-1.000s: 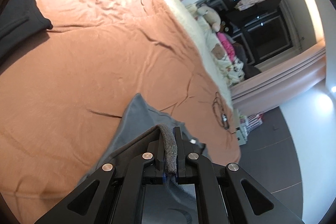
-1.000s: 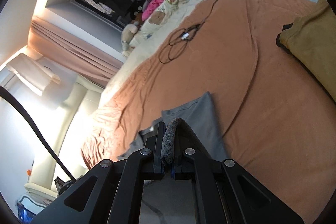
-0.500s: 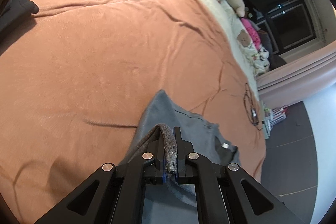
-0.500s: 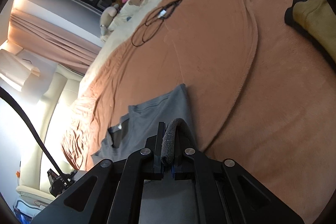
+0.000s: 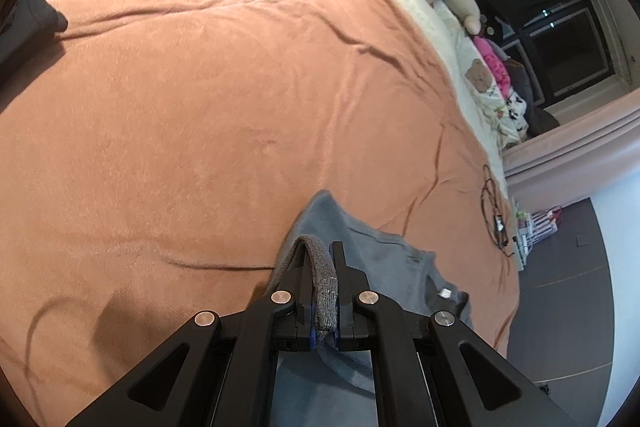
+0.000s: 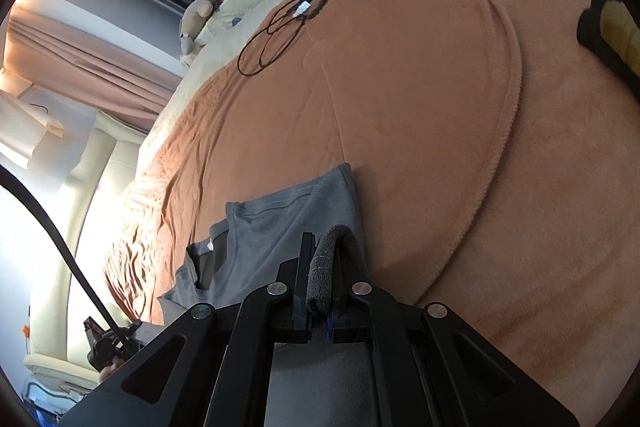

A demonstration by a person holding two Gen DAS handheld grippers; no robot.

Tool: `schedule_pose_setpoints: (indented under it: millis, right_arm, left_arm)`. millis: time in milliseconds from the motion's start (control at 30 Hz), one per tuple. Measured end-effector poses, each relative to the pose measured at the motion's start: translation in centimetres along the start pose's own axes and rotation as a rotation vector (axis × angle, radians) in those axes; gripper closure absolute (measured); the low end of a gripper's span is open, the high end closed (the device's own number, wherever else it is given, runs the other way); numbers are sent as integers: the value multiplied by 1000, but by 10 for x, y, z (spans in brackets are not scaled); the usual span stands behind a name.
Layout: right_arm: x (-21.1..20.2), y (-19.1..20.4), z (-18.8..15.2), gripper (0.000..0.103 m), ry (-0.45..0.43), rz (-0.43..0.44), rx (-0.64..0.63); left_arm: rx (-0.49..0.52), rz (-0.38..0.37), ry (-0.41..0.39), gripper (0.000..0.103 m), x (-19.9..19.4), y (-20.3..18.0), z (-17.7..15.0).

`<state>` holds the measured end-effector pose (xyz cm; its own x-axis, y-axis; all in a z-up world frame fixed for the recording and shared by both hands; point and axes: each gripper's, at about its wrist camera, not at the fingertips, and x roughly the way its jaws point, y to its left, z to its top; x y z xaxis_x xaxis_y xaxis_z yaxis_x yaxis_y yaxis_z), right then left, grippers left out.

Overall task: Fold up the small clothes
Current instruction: 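Lift the hem with both grippers and fold it toward the collar, then lay the hem down near the collar and open both grippers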

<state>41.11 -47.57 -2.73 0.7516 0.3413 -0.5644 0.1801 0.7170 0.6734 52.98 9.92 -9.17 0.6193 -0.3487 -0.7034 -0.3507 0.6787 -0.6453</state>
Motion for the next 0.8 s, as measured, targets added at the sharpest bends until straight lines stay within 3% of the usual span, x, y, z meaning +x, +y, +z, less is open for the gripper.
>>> schedule_pose_setpoints:
  millis: [233, 633, 800]
  right_arm:
    - [-7, 12, 4, 102, -35, -13, -17]
    - [33, 22, 6, 102, -30, -130, -13]
    - [49, 22, 6, 102, -5, -139, -17]
  left_arm:
    - [32, -5, -29, 98, -19, -13, 8]
    - [21, 84, 29, 98, 44, -4, 21]
    - [6, 146, 59, 98, 73, 7, 15]
